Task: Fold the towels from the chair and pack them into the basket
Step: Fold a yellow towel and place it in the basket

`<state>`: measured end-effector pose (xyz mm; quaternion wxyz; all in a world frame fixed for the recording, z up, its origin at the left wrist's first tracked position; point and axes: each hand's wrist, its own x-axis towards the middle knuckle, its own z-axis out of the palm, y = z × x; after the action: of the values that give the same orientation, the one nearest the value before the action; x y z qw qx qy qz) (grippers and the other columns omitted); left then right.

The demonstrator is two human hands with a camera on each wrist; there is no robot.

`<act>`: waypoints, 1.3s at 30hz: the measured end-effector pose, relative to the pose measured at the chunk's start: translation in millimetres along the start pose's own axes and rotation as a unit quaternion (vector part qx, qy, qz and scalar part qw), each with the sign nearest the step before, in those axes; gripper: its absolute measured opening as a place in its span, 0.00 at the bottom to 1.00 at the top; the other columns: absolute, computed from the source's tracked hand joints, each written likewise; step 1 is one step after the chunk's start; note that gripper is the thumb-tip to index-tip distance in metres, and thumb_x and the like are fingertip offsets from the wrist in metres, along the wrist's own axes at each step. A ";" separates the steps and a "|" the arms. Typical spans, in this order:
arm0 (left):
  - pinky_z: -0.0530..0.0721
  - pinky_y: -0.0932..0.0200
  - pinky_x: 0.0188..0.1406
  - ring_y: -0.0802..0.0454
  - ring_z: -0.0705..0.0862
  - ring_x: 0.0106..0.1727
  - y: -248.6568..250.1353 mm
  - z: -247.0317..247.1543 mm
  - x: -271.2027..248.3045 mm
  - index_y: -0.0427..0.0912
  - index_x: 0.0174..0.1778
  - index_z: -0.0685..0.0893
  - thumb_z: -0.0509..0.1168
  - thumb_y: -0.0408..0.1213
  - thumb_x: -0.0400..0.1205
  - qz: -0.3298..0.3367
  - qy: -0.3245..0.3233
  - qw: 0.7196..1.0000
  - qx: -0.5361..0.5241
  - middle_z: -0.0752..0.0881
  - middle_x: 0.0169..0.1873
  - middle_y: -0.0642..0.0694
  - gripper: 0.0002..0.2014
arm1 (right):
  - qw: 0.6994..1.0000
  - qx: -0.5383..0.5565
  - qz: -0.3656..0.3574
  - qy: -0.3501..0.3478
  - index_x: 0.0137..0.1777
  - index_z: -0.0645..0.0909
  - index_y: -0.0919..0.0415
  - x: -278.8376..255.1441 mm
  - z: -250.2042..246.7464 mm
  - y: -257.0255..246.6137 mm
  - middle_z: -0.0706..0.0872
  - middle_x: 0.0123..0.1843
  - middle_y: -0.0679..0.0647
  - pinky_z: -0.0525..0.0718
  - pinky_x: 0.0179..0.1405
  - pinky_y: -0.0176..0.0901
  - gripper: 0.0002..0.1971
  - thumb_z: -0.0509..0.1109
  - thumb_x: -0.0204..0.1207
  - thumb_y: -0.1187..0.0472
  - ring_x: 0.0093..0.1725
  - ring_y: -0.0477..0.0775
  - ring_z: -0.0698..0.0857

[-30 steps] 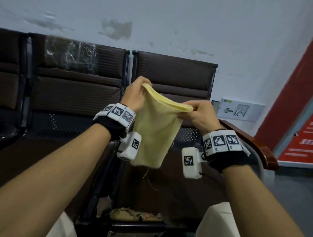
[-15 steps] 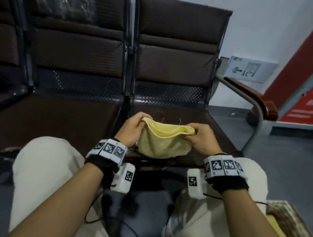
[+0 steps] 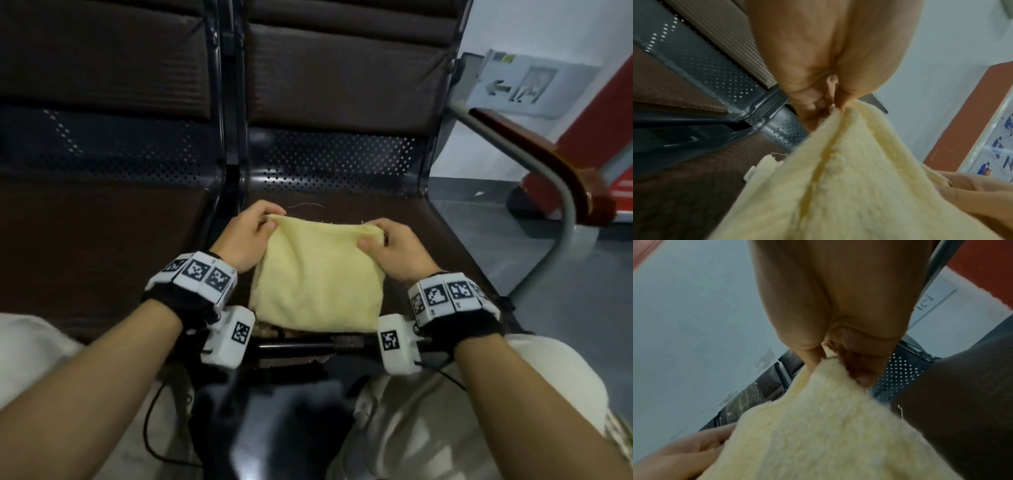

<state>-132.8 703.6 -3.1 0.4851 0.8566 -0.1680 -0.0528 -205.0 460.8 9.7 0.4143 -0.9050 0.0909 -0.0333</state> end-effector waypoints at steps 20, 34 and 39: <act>0.67 0.55 0.74 0.54 0.72 0.71 -24.6 36.7 -25.4 0.52 0.67 0.79 0.60 0.52 0.82 0.079 -0.202 0.955 0.203 0.78 0.66 0.55 0.19 | 0.931 -0.289 -0.043 -0.219 0.79 0.63 0.46 -30.4 37.6 23.4 0.67 0.76 0.49 0.69 0.75 0.55 0.32 0.68 0.77 0.62 0.75 0.57 0.67; 0.71 0.55 0.38 0.45 0.78 0.41 2.0 22.9 -65.8 0.44 0.47 0.75 0.55 0.35 0.81 0.059 -0.167 0.942 0.285 0.81 0.43 0.42 0.04 | 0.940 -0.267 -0.010 -0.212 0.73 0.72 0.50 -71.1 15.6 9.8 0.80 0.69 0.54 0.75 0.69 0.52 0.32 0.76 0.69 0.49 0.68 0.59 0.77; 0.76 0.53 0.44 0.42 0.81 0.48 0.7 19.8 -59.0 0.40 0.58 0.75 0.56 0.33 0.82 0.022 -0.173 0.961 0.214 0.82 0.48 0.42 0.10 | 0.950 -0.262 -0.011 -0.172 0.68 0.75 0.52 -54.7 18.9 10.2 0.82 0.61 0.56 0.80 0.56 0.46 0.27 0.76 0.68 0.56 0.58 0.58 0.82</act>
<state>-193.3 707.2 -17.1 0.2547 0.9144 -0.2751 -0.1525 -257.5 478.8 -9.5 0.1716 -0.9746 0.0137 0.1430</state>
